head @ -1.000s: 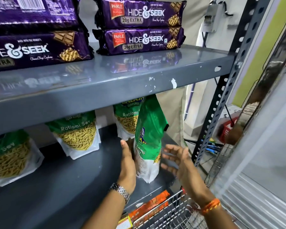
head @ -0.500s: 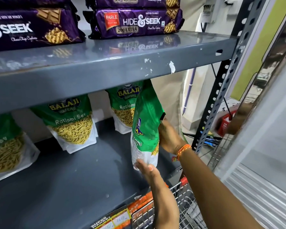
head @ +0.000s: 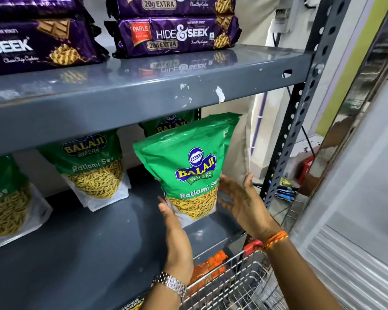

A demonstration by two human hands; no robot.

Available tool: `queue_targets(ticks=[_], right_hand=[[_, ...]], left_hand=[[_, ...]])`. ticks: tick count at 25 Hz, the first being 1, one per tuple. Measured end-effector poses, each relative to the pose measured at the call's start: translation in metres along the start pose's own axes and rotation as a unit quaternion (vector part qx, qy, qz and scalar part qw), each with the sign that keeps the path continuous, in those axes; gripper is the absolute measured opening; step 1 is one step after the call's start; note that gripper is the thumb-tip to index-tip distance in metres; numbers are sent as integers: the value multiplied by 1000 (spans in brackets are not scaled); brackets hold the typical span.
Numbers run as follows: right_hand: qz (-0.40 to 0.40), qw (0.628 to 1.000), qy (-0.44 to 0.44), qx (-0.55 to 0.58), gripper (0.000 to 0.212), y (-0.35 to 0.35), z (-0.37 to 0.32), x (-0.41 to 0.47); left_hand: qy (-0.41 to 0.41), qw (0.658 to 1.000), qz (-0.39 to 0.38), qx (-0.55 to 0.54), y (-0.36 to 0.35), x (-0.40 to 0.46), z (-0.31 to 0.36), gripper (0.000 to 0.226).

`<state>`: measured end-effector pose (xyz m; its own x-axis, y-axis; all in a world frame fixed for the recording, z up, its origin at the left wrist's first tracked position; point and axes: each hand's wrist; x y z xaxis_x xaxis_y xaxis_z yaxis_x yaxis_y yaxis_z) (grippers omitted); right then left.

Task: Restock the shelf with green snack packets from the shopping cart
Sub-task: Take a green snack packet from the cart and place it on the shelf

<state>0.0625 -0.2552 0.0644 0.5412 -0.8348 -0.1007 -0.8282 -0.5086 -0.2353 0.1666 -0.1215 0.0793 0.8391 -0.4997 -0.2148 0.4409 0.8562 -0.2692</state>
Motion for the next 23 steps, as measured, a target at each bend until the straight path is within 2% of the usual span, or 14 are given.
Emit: queue_targets(ticks=[4,8,11,14,16,18,20,23], right_hand=[[6,1000,9,-14,115,-3,-5,-2],[8,1000,10,10,102,-3,-4,-1],[16,1000,-1,25,100,2,-5,-2],[31,999,-19,4,102,0,-17,-15],[8,1000,-12,-21,109,2,-33,-35],[12,999,-33,-20,120,17,-47,-81],[15,999,-28,-39,107,40,-46,-125],[80,992,-81,-58,79,86,-7,-223]], left_hand=[[42,997,-30,-52,-3,16,2,64],[49,995,-52,-75,-1,24,-4,72],[19,996,-73,-44,-3,27,-1,66],[7,998,-54,-13,-2,25,6,61],[-10,999,-49,10,5,15,12,63],[24,997,-56,41,20,-12,13,63],[-1,996,-77,36,34,-37,8,60],[6,971,-183,152,57,-83,-20,68]])
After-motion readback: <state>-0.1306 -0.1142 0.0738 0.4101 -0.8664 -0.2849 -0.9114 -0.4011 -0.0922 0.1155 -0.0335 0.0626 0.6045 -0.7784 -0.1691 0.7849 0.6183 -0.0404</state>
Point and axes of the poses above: each hand's wrist, its own x-axis towards the middle knuckle, its own y-axis out of the back of the hand, z = x × y, and after that the axes turned 12 degrees about z, right-handed
